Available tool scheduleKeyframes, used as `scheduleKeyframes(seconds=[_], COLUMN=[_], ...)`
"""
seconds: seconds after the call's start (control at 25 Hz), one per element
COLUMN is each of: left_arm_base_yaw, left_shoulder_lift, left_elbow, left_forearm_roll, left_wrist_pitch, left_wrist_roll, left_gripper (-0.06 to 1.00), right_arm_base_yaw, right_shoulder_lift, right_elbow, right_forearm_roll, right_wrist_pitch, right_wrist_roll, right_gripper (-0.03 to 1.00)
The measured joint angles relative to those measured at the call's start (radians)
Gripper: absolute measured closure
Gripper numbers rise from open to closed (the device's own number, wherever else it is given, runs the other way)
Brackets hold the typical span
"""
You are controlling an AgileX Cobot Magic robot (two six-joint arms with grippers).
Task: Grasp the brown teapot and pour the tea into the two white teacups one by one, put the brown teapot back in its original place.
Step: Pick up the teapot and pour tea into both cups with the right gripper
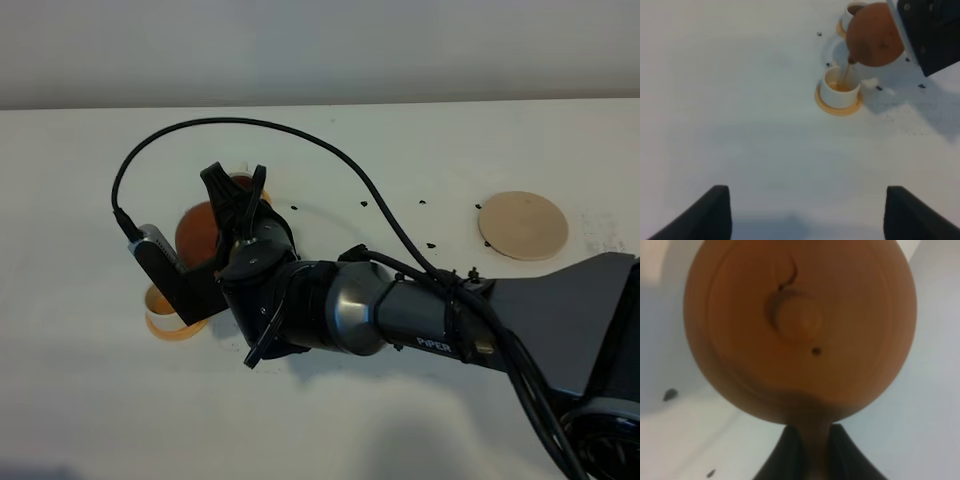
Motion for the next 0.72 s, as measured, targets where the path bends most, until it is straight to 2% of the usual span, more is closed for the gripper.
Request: scheduleKeyframes(seconds=[0.72], left_arm_base_yaw=[0.0], left_shoulder_lift=[0.0], left_elbow=[0.0], left_forearm_roll=[0.0], left_wrist_pitch=[0.0], left_wrist_roll=[0.0], left_gripper=[0.34], right_arm_base_yaw=[0.0], right_shoulder_lift=[-0.003], right_elbow=[0.0], right_forearm_roll=[-0.054], right_wrist_pitch=[-0.001], right_wrist_roll=[0.0], right_gripper=[0.84])
